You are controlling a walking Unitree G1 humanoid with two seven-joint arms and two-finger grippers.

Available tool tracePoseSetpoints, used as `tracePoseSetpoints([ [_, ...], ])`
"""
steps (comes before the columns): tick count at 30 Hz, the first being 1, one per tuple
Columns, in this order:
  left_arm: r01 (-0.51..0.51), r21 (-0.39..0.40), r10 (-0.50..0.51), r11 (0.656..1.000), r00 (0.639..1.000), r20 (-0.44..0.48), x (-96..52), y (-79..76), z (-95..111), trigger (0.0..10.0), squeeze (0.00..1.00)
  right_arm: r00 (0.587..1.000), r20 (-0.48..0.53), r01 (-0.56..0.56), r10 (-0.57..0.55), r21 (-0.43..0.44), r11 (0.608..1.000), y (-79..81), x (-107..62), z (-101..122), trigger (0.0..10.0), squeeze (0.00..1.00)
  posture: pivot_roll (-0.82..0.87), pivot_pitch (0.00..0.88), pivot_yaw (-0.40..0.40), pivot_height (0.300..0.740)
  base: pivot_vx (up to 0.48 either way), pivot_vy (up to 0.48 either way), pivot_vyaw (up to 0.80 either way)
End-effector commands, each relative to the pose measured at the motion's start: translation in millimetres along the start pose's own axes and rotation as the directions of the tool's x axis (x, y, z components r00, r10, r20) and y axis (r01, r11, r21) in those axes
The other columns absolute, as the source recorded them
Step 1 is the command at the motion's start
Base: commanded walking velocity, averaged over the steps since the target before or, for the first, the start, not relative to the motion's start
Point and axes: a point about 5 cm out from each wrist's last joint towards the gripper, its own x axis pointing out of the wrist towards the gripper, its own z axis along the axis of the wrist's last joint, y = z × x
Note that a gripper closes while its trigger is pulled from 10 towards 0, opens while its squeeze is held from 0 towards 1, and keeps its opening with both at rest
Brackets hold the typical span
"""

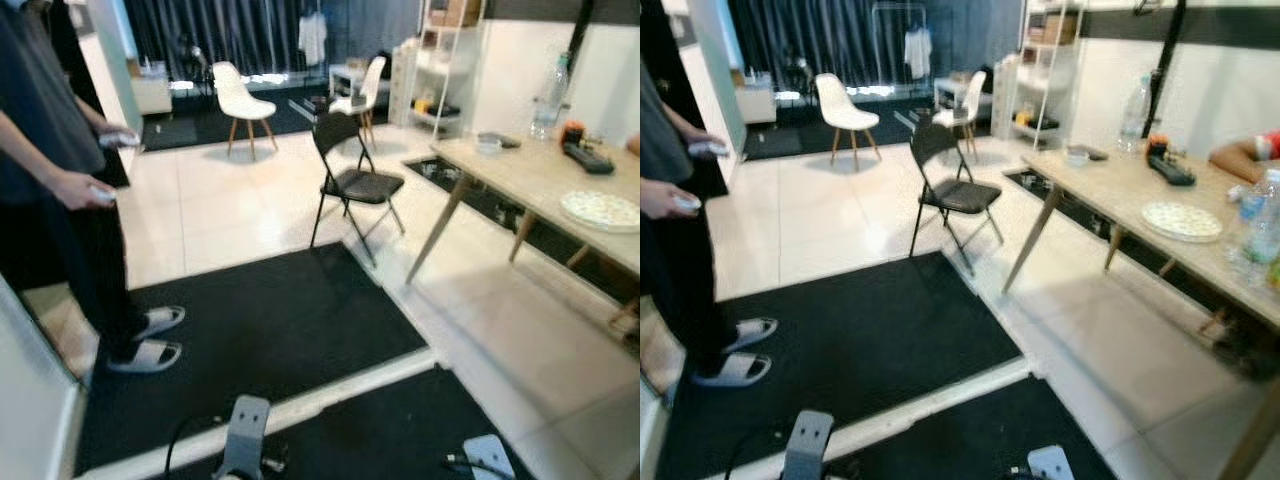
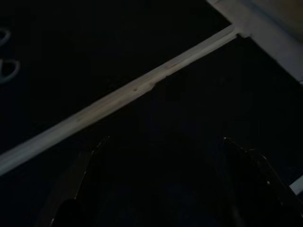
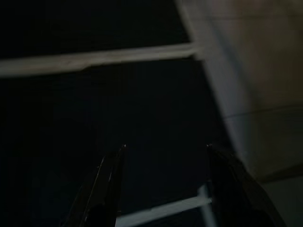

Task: Restocking fridge

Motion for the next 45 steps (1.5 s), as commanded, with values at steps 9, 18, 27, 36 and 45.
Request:
tracePoseSetpoints([
  [9, 0.000, 0.006, 0.000, 1.000, 1.000, -0.029, -2.6, 1.9, -7.6, 10.0, 0.00, 0.999, -0.027, -0.016, 0.016, 0.018, 1.000, 5.4, -2.1, -9.1, 10.0, 0.00, -0.06, 0.052, 0.029, 0.740, 0.405, 0.000, -0.80],
  [18, -0.003, 0.006, 0.003, 1.000, 1.000, -0.030, -3.1, 3.5, -8.2, 10.0, 0.00, 0.999, -0.026, -0.018, 0.018, 0.023, 1.000, 6.1, -1.9, -8.5, 10.0, 0.00, -0.05, 0.054, 0.029, 0.740, 0.406, 0.000, -0.80],
  [27, -0.002, 0.007, 0.002, 1.000, 1.000, -0.030, -3.1, 4.3, -7.9, 10.0, 0.00, 0.999, -0.028, -0.018, 0.019, 0.028, 0.999, 6.7, -1.9, -8.9, 10.0, 0.00, -0.05, 0.058, 0.031, 0.740, 0.405, 0.000, -0.80],
  [36, -0.001, 0.008, 0.001, 1.000, 1.000, -0.029, -3.3, 5.1, -7.9, 10.0, 0.00, 0.999, -0.028, -0.016, 0.017, 0.035, 0.999, 6.2, -2.1, -9.4, 10.0, 0.00, -0.05, 0.058, 0.033, 0.740, 0.405, 0.000, -0.80],
  [45, 0.000, 0.012, 0.000, 1.000, 1.000, -0.029, -3.2, 6.4, -7.1, 10.0, 0.00, 0.999, -0.029, -0.014, 0.015, 0.043, 0.999, 7.0, -2.1, -9.5, 10.0, 0.00, -0.05, 0.059, 0.039, 0.740, 0.405, 0.000, -0.80],
])
